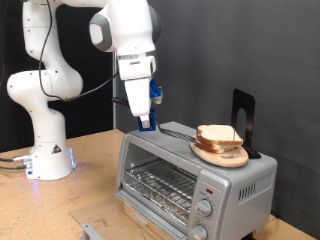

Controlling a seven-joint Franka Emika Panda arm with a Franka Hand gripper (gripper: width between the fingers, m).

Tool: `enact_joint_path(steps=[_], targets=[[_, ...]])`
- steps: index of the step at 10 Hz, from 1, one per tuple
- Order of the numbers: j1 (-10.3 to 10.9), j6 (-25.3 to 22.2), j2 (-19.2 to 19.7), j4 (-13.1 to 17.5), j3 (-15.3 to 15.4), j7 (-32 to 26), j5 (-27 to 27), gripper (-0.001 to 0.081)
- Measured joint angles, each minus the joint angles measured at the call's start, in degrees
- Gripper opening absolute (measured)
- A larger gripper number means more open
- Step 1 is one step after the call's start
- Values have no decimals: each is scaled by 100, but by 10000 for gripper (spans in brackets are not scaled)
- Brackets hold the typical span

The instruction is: Make a piece of toast with the oven

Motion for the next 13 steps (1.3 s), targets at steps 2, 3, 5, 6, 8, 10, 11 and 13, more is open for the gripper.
enact_joint_path(steps=[2,3,5,6,8,10,11,13], targets=[[0,61,0,0,57,0,6,401],[0,86,-2,0,70,0,7,401],[0,97,-9,0,71,0,7,401],[0,97,-9,0,71,0,7,401],[0,105,-15,0,74,0,7,401],[0,112,-48,0,87,0,7,401],[0,112,-67,-1,94,0,7,401],[0,112,-79,-2,104,0,7,401]])
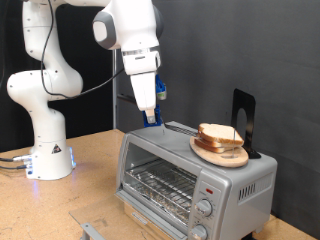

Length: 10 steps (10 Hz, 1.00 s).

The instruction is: Make a piece of toast with the oven

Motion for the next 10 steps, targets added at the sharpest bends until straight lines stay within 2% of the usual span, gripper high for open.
enact_joint_path(steps=[10], targets=[[1,-36,-134,-76,44,-22,2,401]])
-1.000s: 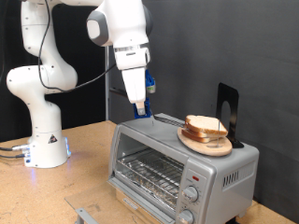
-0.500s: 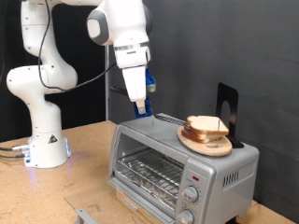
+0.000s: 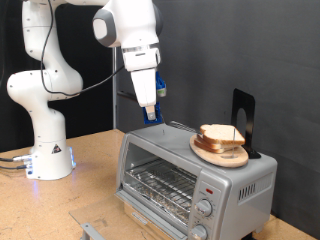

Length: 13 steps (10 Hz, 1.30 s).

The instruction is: Make a piece of toast with the oven

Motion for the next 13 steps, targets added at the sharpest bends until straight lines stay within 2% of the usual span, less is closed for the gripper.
enact_joint_path(steps=[10,13], targets=[[19,-108,46,-119,366,135,82,401],[16,-109,46,-171,371,271,149,401]])
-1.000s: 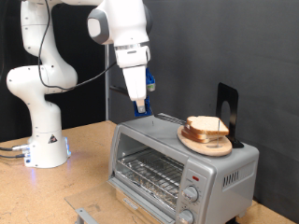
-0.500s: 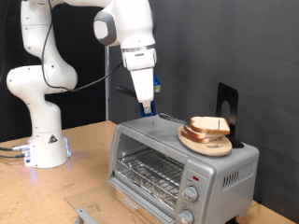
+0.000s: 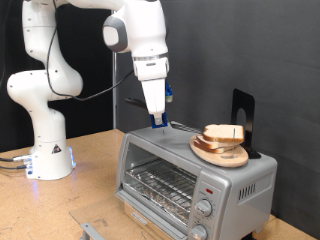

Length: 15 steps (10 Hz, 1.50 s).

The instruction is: Make a piece of toast with the oven

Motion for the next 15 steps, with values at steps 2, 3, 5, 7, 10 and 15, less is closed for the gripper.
enact_joint_path(steps=[2,3,5,7,10,15], targets=[[-30,6,3,6,-28,87,35,401],[-64,8,19,33,-51,137,43,401],[-123,9,135,144,-107,164,43,401],[-152,9,284,275,-140,164,35,401],[-149,10,373,371,-141,137,7,401],[-139,8,382,434,-14,152,-4,401]])
